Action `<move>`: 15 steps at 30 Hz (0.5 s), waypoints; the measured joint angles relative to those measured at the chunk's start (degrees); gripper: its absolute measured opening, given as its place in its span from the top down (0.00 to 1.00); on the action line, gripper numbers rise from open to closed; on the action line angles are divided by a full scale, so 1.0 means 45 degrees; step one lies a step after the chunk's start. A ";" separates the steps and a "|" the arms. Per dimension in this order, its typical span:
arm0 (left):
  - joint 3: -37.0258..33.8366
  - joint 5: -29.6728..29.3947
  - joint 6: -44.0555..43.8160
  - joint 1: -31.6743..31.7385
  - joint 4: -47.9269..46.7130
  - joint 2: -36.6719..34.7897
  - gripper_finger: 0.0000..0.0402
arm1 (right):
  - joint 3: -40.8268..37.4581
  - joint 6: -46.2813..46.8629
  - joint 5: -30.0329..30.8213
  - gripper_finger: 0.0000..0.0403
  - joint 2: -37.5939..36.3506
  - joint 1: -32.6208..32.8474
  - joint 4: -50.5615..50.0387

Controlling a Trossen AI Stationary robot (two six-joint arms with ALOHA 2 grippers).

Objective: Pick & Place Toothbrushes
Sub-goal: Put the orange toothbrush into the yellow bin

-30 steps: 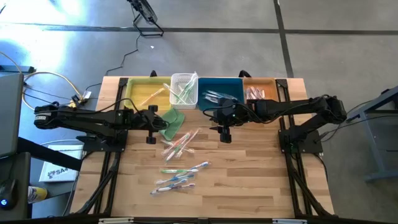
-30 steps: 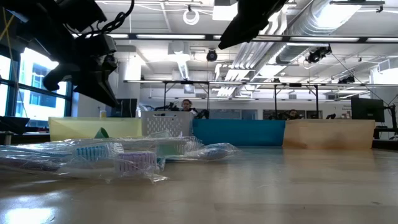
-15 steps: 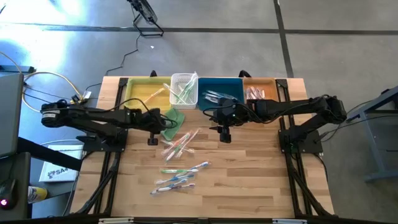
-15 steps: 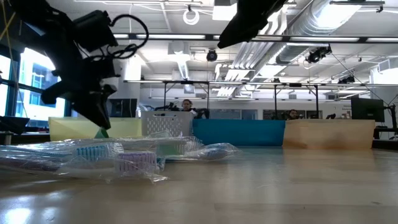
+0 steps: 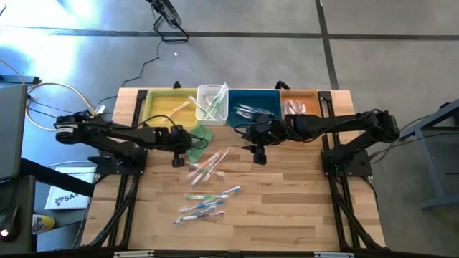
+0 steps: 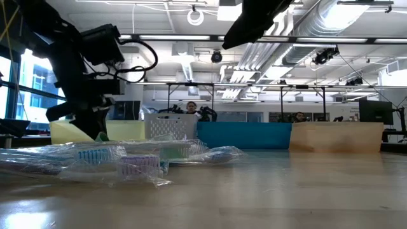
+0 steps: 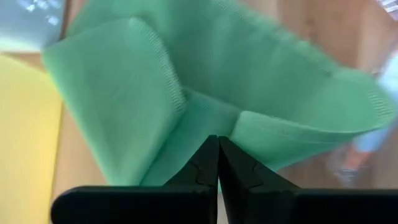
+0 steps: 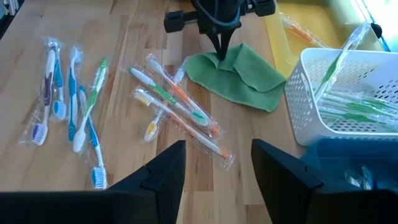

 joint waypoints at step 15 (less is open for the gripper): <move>-0.0010 -0.2970 -0.1413 0.0000 -0.1396 0.0218 1.00 | 0.0000 0.0024 -0.0002 0.56 0.0000 0.0000 0.0286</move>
